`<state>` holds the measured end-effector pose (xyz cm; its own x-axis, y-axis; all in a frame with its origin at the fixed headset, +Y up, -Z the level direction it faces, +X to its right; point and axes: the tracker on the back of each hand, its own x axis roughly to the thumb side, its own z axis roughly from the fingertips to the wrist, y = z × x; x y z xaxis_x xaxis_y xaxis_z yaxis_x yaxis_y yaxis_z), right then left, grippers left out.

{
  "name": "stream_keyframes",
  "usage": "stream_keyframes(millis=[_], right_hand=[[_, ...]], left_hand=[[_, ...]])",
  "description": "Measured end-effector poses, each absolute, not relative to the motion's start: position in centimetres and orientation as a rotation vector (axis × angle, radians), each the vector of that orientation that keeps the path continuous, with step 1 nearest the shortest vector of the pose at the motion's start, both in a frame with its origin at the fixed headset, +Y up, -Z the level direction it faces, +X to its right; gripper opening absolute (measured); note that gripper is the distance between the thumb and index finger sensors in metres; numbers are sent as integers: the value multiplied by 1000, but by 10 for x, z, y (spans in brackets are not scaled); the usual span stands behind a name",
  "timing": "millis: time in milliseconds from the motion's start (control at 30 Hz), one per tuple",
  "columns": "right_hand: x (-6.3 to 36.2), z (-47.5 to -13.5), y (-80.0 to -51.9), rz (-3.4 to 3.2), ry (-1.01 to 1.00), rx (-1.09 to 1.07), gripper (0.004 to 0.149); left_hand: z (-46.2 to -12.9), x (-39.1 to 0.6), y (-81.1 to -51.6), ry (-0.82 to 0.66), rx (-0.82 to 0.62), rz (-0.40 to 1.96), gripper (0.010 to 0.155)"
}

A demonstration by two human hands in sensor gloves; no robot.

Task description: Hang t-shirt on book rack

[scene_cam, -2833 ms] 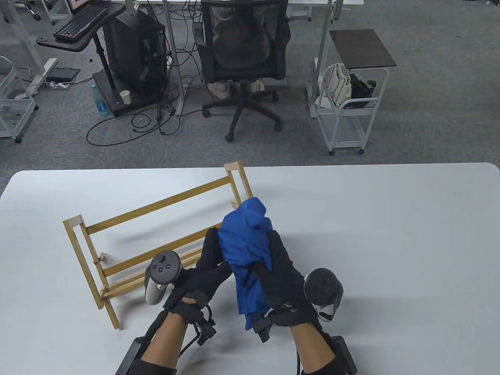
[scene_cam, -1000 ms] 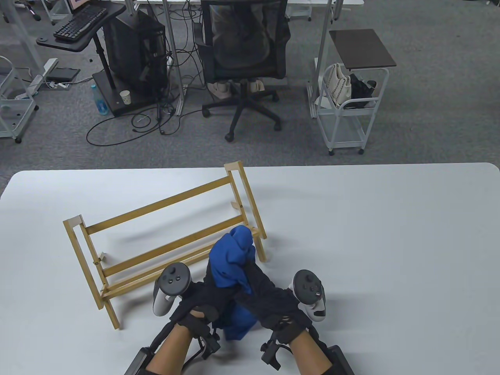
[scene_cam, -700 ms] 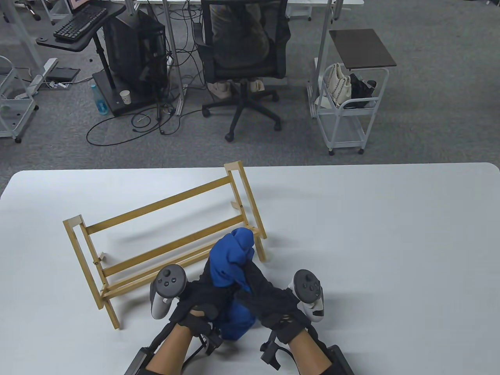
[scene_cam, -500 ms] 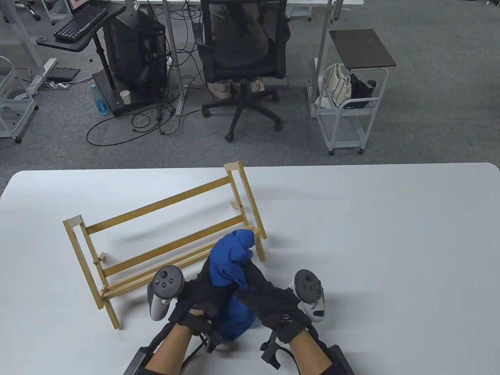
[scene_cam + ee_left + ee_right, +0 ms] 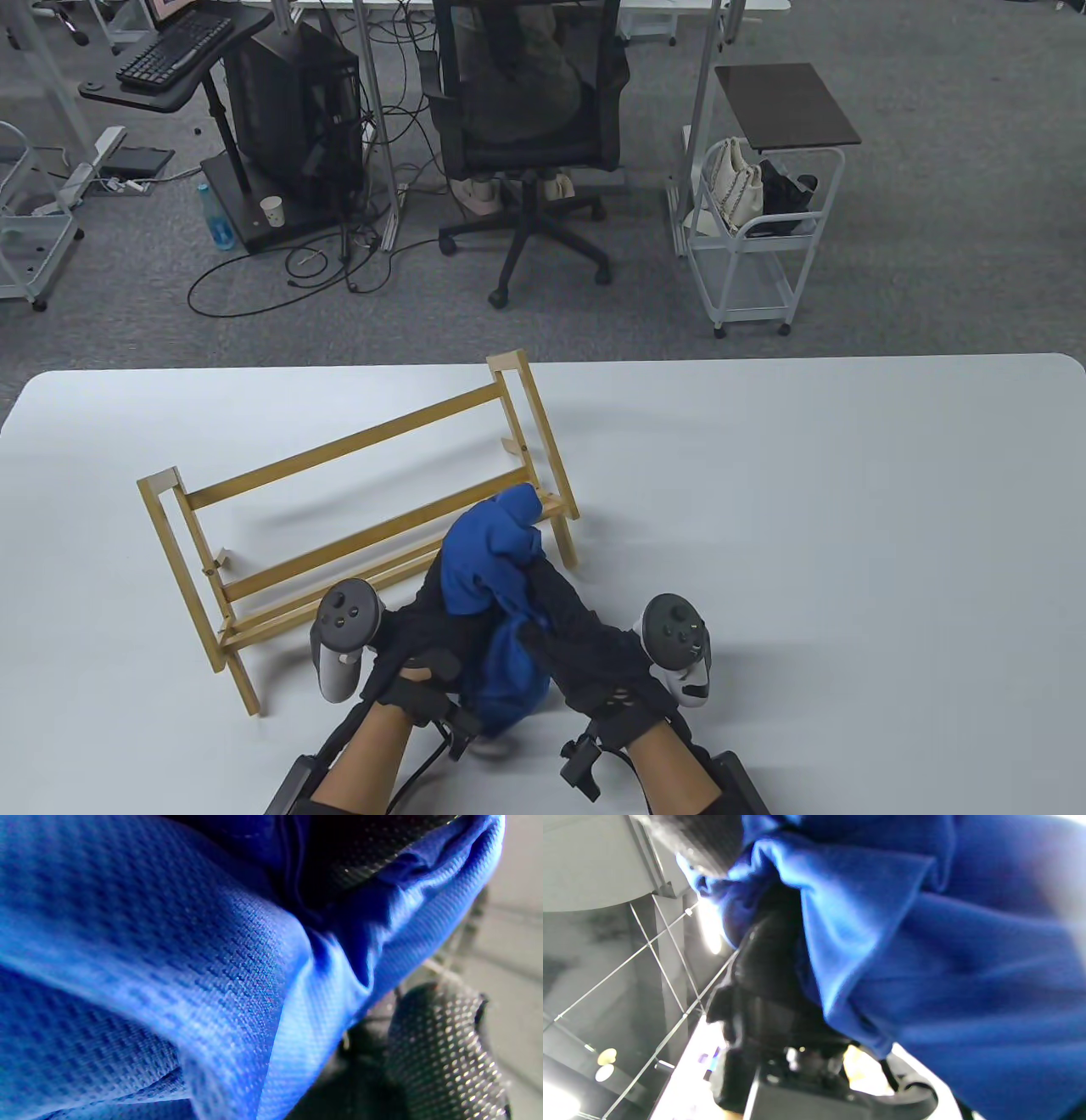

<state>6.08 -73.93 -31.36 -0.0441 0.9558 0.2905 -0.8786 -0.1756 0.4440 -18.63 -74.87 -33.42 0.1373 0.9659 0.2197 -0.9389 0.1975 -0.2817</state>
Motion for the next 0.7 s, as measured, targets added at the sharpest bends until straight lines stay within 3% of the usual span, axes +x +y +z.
stream_keyframes(millis=[467, 700], right_hand=[[73, -316, -741, 1807, 78, 528, 64], [78, -321, -747, 1845, 93, 478, 64]], left_hand=[[-335, -227, -730, -303, 103, 1396, 73], [-330, -257, -709, -212, 217, 1253, 73]])
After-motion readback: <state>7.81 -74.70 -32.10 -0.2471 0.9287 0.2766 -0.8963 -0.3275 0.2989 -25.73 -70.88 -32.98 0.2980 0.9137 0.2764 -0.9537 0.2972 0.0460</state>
